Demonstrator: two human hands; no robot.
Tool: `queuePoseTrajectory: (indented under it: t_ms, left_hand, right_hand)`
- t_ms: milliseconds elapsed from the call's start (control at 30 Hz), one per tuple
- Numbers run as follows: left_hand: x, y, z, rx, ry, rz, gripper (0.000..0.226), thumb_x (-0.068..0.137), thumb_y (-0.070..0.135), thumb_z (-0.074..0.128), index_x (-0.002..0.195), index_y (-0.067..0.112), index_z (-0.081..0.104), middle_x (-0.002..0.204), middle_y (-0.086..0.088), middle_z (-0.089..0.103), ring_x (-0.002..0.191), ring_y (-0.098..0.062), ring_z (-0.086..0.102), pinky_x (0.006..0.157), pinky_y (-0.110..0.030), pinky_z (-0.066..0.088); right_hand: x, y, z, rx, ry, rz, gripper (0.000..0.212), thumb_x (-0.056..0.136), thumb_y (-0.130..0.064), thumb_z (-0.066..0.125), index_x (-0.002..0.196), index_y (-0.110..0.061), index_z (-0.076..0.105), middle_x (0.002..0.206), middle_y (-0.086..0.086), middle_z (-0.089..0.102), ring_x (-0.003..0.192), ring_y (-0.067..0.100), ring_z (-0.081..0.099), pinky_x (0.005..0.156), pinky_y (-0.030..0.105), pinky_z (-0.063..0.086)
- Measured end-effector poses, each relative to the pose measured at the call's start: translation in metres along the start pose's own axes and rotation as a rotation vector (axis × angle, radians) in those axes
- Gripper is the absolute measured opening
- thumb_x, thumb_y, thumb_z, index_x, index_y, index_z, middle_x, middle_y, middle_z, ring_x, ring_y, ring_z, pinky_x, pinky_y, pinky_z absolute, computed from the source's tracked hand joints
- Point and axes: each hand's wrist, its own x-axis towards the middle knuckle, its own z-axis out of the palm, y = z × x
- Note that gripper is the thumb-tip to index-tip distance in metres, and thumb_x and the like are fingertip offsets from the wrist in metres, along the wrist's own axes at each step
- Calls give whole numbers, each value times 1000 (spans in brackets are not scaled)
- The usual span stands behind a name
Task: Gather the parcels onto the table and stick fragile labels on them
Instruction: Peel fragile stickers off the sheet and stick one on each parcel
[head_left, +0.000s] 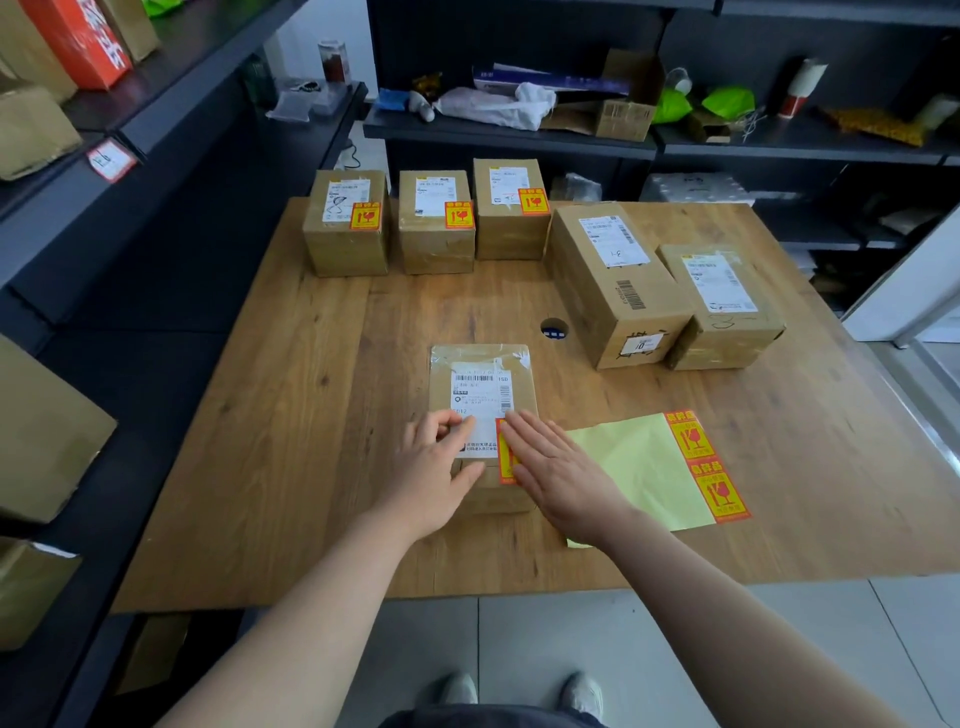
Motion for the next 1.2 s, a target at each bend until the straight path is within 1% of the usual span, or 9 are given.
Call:
queuePoseTrajectory:
  t_ms: [167,367,467,600,800,900,967,1067,1200]
  left_hand:
    - [-4,3,1,79,-3,-20,61,95,46,43,149,25,23,145,6,22,133,-17,17,112,-34,25]
    - [-6,6,-1,155,13,-18,59,96,49,39,148,26,23,147,6,21,134,-19,19,110,-36,24]
    - [-7,6,-2,192,15,-38,61,95,52,36,148,26,21,147,6,21,134,-19,18,112,-36,23]
    - [-8,8,-2,202,6,-54,62,95,53,36,149,26,19,149,5,19,136,-20,17,113,-38,22]
    - [-8,8,-5,224,43,-52,63,92,56,40,145,26,22,146,4,23,133,-20,21,109,-38,24]
    - [-8,4,-10,226,26,-100,72,90,61,40,146,21,19,147,-1,23,133,-23,24,110,-39,25]
    - [-8,0,-12,197,1,-203,84,87,65,42,149,14,15,150,-6,23,135,-27,24,112,-40,25]
    - [-8,2,-12,-46,-20,-276,72,87,54,55,141,12,33,141,-6,42,126,-23,41,100,-31,36]
    - [-4,8,-17,-207,33,-280,56,86,42,63,132,14,47,127,-3,52,112,-18,50,86,-24,41]
  right_hand:
    - [3,9,-1,-45,19,95,67,94,-53,1,152,-20,-3,159,-4,-8,144,8,-16,120,33,-6]
    - [5,-7,4,-86,-15,-26,64,96,-50,5,152,-21,-3,158,-5,-10,144,8,-16,117,27,-13]
    - [-8,10,1,-84,-8,52,61,100,-47,12,151,-22,-9,158,-7,-13,143,7,-19,120,33,-8]
    - [-11,16,-4,-12,-8,183,60,102,-44,15,151,-19,-9,159,-4,-11,141,6,-21,114,24,-15]
    - [-6,2,3,-4,12,104,59,102,-45,16,152,-23,-8,159,-6,-12,144,8,-17,120,33,-5]
    - [-8,11,-4,89,18,260,58,102,-44,20,153,-23,0,161,-4,-2,146,11,-7,119,29,-3]
    - [-9,11,-8,151,64,360,56,101,-44,29,152,-25,16,159,-3,19,146,15,14,117,31,15]
    - [-7,5,-8,366,159,455,41,97,-41,47,136,-29,50,133,-4,58,121,17,54,96,33,46]
    - [-2,-4,-11,609,284,480,28,91,-36,61,116,-27,68,102,-7,72,92,9,65,83,33,54]
